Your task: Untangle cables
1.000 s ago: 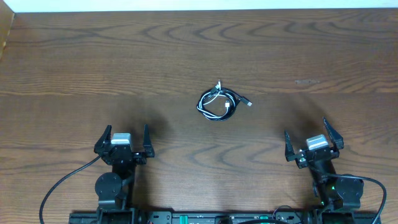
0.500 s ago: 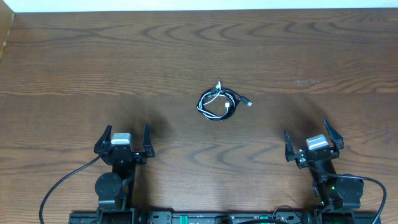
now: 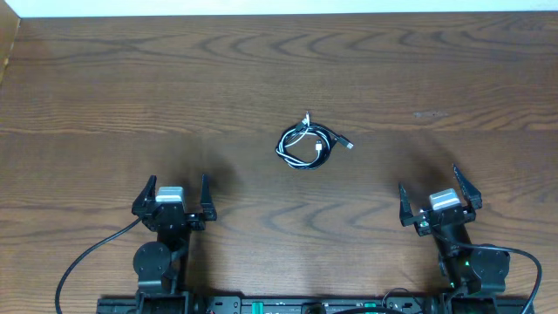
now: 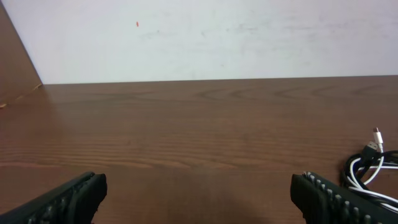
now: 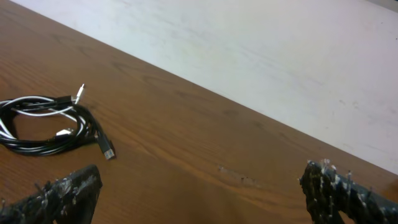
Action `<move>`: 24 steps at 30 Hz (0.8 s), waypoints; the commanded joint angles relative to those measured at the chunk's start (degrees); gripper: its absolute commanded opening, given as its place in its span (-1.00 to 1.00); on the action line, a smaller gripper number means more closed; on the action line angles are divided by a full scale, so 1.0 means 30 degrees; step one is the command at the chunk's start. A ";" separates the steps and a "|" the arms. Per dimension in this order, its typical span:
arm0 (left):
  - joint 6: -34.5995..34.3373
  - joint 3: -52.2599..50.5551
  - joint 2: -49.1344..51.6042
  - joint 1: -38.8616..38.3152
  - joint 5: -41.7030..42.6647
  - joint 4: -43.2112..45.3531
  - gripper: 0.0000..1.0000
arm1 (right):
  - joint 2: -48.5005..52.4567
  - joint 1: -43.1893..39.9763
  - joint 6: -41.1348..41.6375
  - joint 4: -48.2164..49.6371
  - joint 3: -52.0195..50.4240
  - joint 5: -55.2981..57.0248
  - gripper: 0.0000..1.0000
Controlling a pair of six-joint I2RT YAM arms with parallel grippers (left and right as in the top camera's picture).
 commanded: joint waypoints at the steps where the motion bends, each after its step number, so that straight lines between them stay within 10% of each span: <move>1: -0.0168 -0.0182 0.0000 0.0102 0.0022 -0.0867 1.00 | -0.0109 0.0102 -0.0073 -0.0029 -0.0080 0.0080 0.99; 24: -0.0168 -0.0182 0.0000 0.0102 0.0022 -0.0860 1.00 | -0.0109 0.0102 -0.0372 -0.0036 -0.0080 0.0590 0.99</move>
